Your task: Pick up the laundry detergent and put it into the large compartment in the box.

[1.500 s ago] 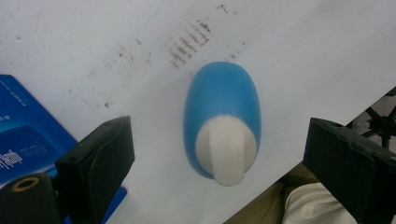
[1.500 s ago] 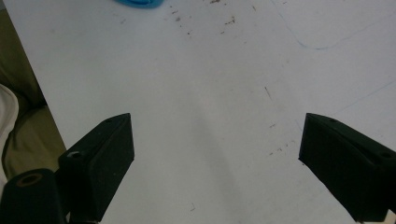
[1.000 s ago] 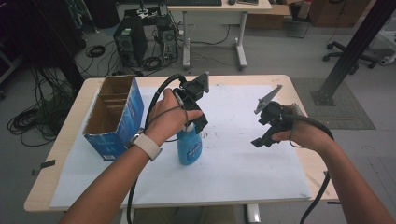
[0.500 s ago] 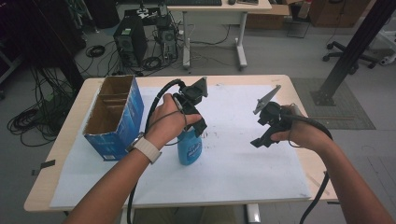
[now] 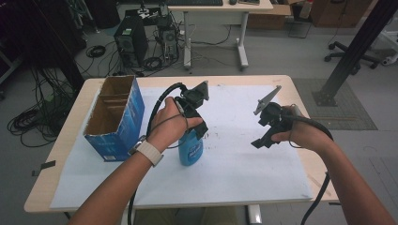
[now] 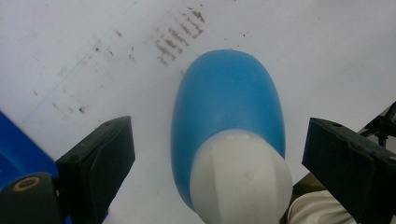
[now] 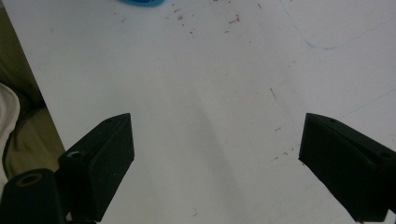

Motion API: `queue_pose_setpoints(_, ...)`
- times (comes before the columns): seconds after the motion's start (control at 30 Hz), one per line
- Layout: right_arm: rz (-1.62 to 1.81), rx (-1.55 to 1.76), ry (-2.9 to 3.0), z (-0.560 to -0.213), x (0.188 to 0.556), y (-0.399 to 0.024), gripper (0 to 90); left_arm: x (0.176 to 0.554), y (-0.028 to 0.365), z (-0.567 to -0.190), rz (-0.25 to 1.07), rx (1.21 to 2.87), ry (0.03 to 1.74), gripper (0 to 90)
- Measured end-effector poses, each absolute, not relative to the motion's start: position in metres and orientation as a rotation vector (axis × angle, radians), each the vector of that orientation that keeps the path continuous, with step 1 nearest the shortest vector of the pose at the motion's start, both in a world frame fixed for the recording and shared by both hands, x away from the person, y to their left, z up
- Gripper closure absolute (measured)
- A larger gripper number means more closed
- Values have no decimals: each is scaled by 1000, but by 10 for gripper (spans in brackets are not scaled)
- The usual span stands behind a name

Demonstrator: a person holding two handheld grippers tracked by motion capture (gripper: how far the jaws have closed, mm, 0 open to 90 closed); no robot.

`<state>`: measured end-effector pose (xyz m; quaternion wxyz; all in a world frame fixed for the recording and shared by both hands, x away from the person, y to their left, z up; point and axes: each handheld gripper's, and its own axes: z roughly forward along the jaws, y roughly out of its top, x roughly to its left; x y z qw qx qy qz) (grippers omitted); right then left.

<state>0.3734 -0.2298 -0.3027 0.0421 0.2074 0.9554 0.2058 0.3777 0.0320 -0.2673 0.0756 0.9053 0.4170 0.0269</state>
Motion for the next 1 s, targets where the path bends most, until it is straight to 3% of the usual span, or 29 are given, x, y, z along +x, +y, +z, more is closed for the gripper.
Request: queue_pose_setpoints(1.0,630,635,2934,-307,374,-229,104,378,28,-291,88,2728,1265,116)
